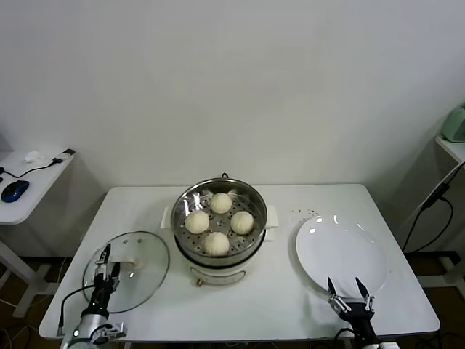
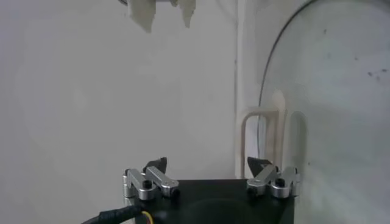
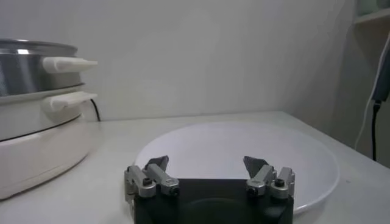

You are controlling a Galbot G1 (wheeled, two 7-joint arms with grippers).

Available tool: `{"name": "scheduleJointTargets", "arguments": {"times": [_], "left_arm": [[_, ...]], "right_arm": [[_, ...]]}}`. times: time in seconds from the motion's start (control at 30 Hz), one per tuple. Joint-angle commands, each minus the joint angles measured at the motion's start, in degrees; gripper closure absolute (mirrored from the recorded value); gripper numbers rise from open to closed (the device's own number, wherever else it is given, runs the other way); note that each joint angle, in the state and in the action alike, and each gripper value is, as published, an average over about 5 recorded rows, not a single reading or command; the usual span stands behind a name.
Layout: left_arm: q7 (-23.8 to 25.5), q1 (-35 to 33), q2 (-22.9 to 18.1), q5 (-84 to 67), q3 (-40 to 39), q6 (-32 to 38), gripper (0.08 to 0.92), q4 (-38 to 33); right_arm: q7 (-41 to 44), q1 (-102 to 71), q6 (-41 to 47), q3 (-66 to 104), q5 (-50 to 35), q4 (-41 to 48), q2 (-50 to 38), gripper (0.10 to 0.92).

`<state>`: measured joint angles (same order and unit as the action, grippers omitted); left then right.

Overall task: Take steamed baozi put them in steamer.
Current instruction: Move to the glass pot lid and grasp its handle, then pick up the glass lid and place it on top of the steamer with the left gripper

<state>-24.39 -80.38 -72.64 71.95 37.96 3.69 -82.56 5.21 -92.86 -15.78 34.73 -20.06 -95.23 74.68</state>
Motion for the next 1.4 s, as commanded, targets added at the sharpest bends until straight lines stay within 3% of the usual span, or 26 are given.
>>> {"name": "scheduleJointTargets", "arguments": {"times": [0.03,0.2,0.57,0.83,1.17,1.4], "left_arm": [[0.0,2.3,0.0,0.7,-0.1,-0.5,0.19,2.1],[0.2,2.3,-0.1,0.2,-0.5,-1.0,0.294,2.9],[-1.3,4.0,-0.6,0.1,-0.5,-0.8,0.614,8.1],[-1.0,2.9,-1.0,-1.0,-0.5,-0.9,0.833,5.7],[4.1,-1.4,-0.2,-10.3,2.4,-2.1,0.858,-10.3],[12.9,-4.9,4.9,-17.4,6.9,-3.0,0.858,-21.8]], "right_arm": [[0.4,-0.3,-0.3,0.0,0.6,-0.4,0.6,0.203],[1.0,-0.4,-0.9,0.0,1.4,-0.5,0.7,0.203],[1.0,-0.5,-0.8,0.5,1.6,-1.0,0.7,0.203],[1.0,-0.3,-0.4,0.8,1.9,-1.7,0.9,0.203],[1.1,-0.5,-0.5,1.2,2.1,-2.5,0.7,0.203],[0.8,-0.5,1.0,1.4,2.8,-3.8,0.6,0.203]]}}
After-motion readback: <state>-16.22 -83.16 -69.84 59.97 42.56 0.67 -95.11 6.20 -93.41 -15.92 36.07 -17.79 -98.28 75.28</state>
